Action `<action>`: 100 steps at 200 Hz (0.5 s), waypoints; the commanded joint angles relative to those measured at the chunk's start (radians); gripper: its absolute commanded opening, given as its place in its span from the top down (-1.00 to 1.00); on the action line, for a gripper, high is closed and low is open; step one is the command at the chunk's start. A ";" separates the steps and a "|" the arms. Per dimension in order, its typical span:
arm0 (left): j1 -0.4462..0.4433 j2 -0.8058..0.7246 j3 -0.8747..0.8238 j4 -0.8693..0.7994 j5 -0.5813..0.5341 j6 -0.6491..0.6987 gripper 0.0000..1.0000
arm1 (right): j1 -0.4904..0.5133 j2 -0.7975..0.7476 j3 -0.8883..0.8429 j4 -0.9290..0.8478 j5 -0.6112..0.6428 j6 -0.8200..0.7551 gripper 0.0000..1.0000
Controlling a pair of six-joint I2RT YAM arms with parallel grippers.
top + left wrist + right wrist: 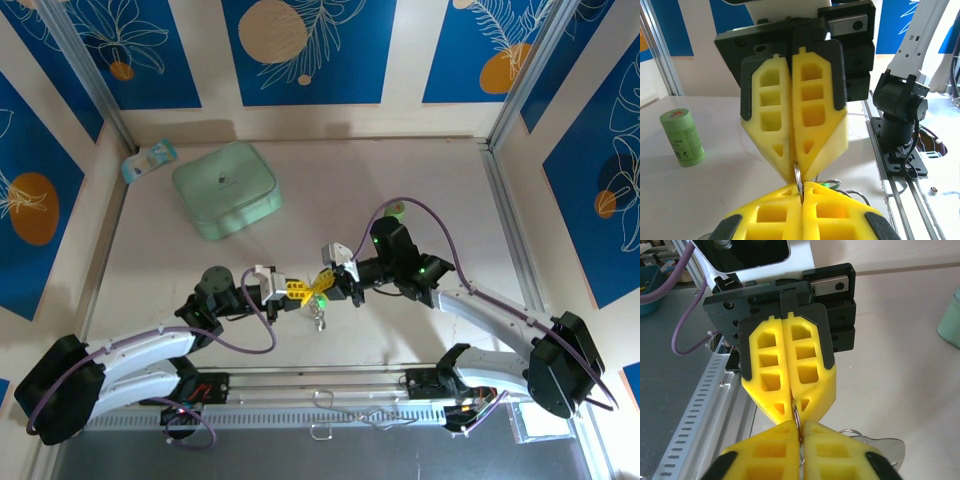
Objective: Put the keys on the keyring
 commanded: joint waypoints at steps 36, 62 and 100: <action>-0.007 -0.014 0.016 0.021 -0.011 -0.006 0.67 | 0.011 0.009 0.068 -0.111 0.020 -0.061 1.00; -0.008 -0.043 0.035 -0.107 -0.042 0.031 0.59 | 0.012 0.004 0.108 -0.211 0.063 -0.116 1.00; -0.007 -0.063 0.088 -0.294 -0.053 0.092 0.54 | 0.034 0.024 0.166 -0.327 0.119 -0.182 1.00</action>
